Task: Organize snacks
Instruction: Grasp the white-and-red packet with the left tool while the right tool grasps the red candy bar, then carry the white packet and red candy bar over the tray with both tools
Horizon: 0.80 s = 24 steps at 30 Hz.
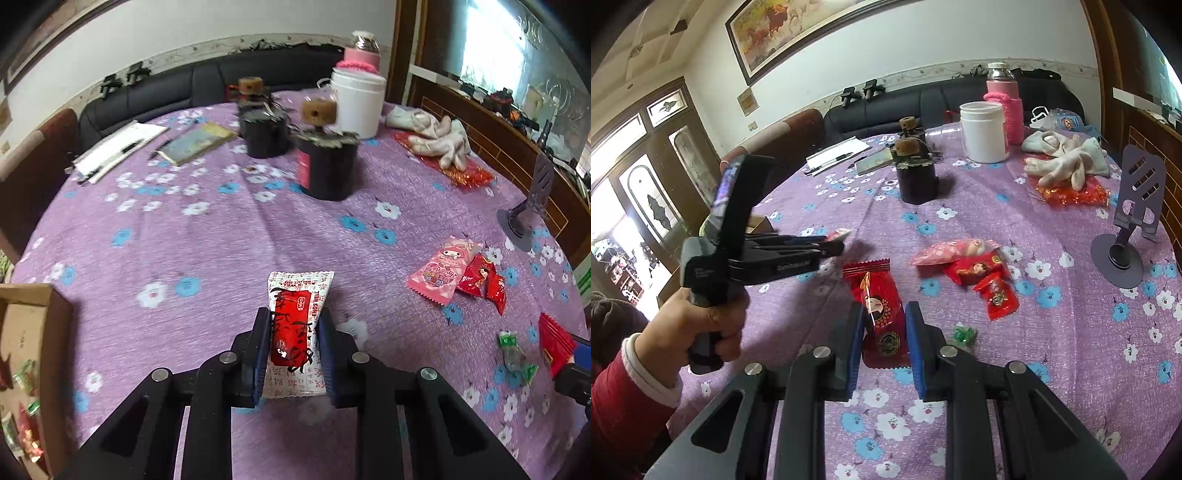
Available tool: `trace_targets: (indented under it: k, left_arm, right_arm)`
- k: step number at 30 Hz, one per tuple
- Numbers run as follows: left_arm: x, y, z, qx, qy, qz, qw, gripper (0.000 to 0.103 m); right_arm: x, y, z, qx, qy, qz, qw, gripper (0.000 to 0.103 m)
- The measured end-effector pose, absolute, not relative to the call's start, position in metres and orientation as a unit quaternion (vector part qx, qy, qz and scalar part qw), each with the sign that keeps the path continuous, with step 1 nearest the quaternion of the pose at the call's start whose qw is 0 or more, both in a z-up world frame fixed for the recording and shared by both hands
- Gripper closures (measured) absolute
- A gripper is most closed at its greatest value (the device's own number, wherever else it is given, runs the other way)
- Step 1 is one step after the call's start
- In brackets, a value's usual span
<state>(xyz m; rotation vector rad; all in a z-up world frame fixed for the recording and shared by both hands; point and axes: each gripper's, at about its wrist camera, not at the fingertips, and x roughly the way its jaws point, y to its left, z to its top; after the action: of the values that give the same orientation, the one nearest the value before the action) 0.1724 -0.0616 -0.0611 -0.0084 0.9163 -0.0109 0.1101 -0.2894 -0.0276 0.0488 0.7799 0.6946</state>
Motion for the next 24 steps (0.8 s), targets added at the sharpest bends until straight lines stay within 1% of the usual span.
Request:
trace_targets:
  k: [24]
  left_arm:
    - [0.053,0.047,-0.003,-0.005,0.373,0.141,0.917,0.077]
  right_arm:
    - [0.068,-0.171,-0.001,-0.022,0.349,0.425,0.835,0.081]
